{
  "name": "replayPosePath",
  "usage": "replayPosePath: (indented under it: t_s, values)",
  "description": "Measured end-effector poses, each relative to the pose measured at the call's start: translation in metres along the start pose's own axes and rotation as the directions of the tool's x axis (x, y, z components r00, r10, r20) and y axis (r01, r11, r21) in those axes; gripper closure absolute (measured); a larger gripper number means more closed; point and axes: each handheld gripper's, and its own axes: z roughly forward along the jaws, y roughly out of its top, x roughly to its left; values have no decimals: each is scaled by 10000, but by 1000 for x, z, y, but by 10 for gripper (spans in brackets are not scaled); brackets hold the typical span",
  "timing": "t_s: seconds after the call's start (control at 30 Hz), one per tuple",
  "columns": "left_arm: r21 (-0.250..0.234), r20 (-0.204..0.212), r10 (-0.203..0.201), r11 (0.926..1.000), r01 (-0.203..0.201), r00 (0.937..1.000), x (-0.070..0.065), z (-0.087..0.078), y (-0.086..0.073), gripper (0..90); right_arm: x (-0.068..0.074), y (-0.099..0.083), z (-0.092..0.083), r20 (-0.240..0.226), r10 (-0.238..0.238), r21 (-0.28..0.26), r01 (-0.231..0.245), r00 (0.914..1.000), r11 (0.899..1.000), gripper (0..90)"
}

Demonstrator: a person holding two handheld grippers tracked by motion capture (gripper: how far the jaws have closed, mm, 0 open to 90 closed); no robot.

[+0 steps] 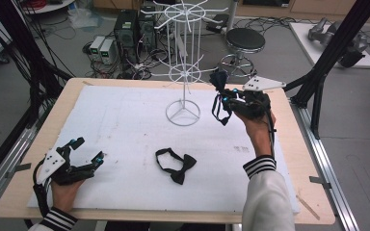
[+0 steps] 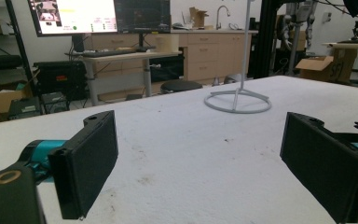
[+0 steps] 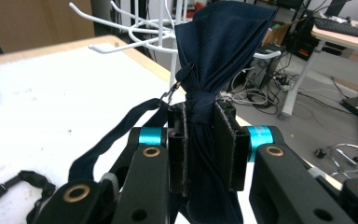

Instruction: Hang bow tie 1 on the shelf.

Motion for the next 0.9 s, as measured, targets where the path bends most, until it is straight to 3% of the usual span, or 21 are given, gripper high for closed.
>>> replayPosePath:
  t_s: [0.17,0.33,0.9]
  values:
    - [-6,7,-2,10000,2,10000,0,0,0,117,2,8,1,417,-350,430,332,9985,9985,763]
    - [7,32,0,10000,0,10000,0,0,0,116,4,17,4,483,-670,996,619,9966,9931,763]
    - [23,62,-13,10000,13,10000,0,0,0,116,3,24,3,631,-659,806,607,9958,9949,763]
